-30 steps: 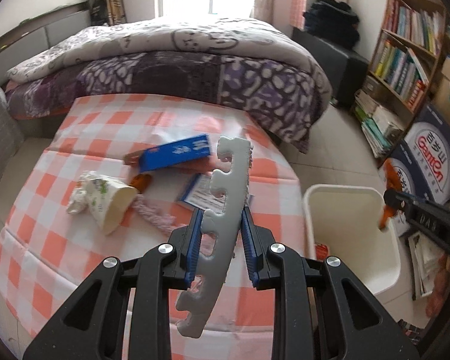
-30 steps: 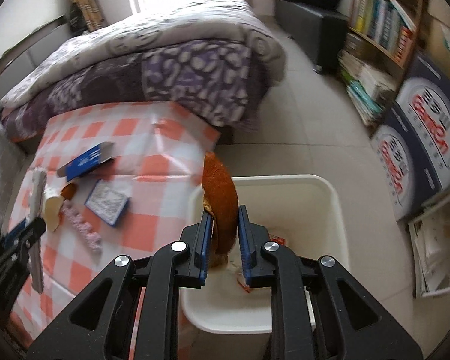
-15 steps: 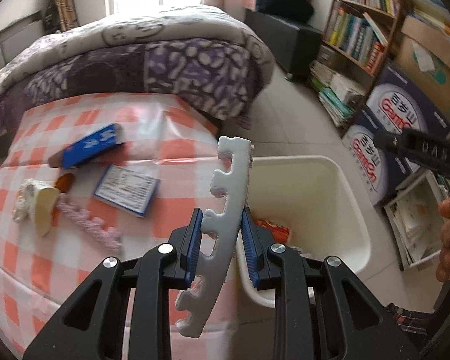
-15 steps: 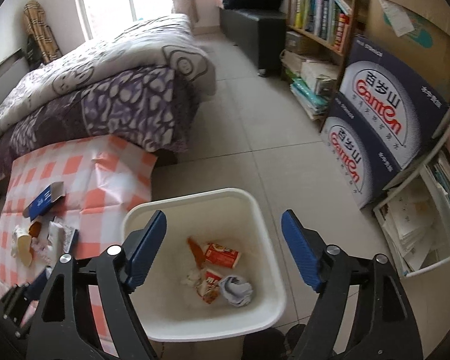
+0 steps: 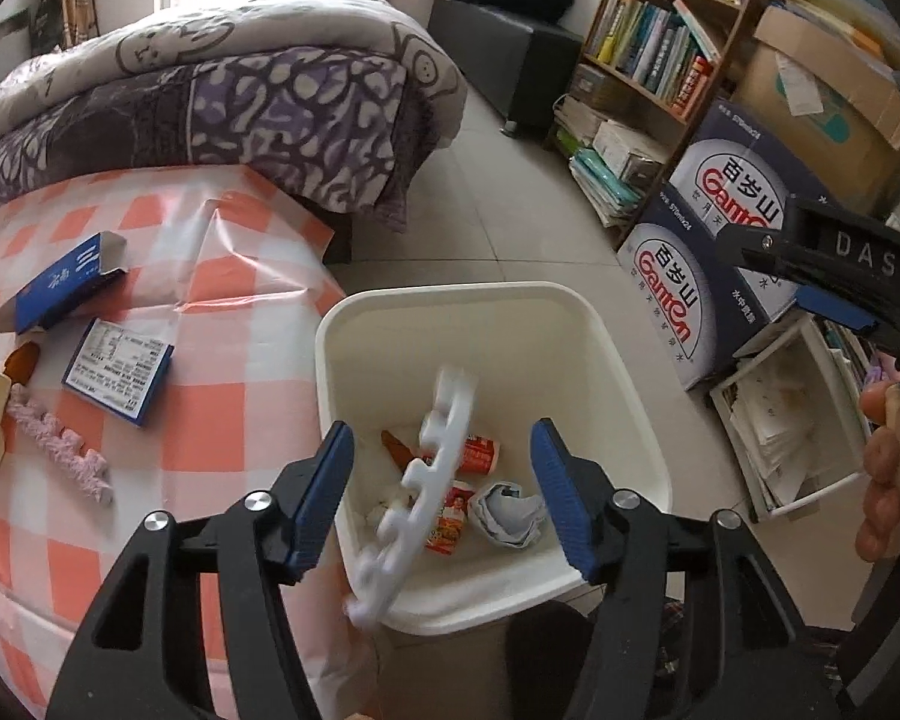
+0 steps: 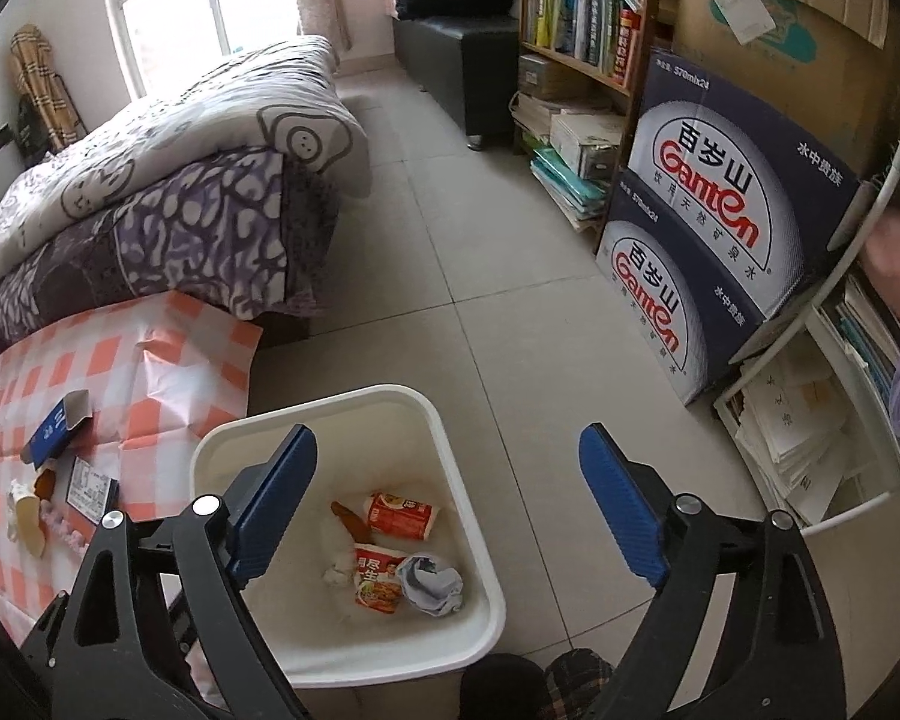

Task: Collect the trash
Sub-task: 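Lower the white plastic strip into the bin with the left tool, then grasp the white-and-blue printed card box with the left tool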

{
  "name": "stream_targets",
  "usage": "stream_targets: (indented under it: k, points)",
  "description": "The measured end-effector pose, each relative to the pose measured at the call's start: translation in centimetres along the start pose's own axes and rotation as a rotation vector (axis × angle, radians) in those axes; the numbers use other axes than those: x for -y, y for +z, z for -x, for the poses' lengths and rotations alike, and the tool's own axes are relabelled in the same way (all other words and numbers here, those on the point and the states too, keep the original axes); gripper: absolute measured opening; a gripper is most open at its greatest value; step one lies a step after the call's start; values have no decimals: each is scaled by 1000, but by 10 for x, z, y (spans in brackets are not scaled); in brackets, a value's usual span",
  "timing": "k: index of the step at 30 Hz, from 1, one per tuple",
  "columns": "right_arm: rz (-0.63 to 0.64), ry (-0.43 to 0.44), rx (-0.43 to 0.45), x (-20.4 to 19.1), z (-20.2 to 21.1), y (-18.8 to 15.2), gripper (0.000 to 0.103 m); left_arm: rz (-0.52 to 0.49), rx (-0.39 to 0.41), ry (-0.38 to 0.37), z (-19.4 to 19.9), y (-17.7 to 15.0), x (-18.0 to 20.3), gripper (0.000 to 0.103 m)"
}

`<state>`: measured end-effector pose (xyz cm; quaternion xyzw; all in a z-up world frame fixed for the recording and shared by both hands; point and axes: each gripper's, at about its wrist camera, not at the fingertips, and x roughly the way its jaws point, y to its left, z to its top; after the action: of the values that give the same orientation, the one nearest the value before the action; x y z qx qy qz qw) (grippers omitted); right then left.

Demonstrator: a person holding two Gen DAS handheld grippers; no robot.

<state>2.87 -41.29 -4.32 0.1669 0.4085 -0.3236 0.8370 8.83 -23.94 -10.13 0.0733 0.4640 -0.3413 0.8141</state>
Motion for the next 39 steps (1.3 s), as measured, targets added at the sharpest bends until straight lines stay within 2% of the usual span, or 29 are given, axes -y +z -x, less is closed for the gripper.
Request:
stream_targets:
  k: [2, 6, 10, 12, 17, 18, 22, 25, 26, 28, 32, 34, 35, 39]
  points:
    - [-5, 0, -1, 0, 0, 0, 88, -1, -4, 15, -2, 0, -1, 68]
    - [1, 18, -12, -7, -1, -1, 91, 28, -10, 54, -3, 1, -14, 70]
    - [0, 32, -36, -13, -4, -3, 93, 98, -9, 144, -5, 4, -41, 76]
    - [-11, 48, -58, -13, -7, -4, 93, 156, -11, 206, -7, 8, -58, 78]
    - [-37, 64, -89, -15, -11, -4, 93, 380, -42, 351, -27, 17, -120, 80]
    - [-37, 69, -90, -17, -11, -3, 93, 428, -59, 399, -35, 20, -133, 80]
    - [-19, 92, -91, -29, -12, 1, 93, 557, -95, 459, -59, 30, -166, 80]
    - [-14, 113, -94, -35, -11, 4, 94, 641, -130, 464, -75, 35, -180, 80]
    - [-12, 118, -95, -37, -11, 4, 94, 651, -142, 475, -81, 38, -183, 80]
    - [-8, 128, -101, -42, -12, 5, 95, 656, -152, 508, -88, 42, -187, 87]
    - [-5, 144, -119, -50, -15, 4, 95, 661, -152, 505, -88, 46, -190, 87]
    - [-3, 147, -128, -55, -16, 3, 95, 614, -153, 481, -86, 45, -188, 77]
    - [-2, 147, -132, -57, -17, 2, 95, 581, -144, 468, -82, 44, -186, 65]
    - [12, 156, -154, -72, -20, -3, 95, 500, -146, 375, -66, 31, -183, 62]
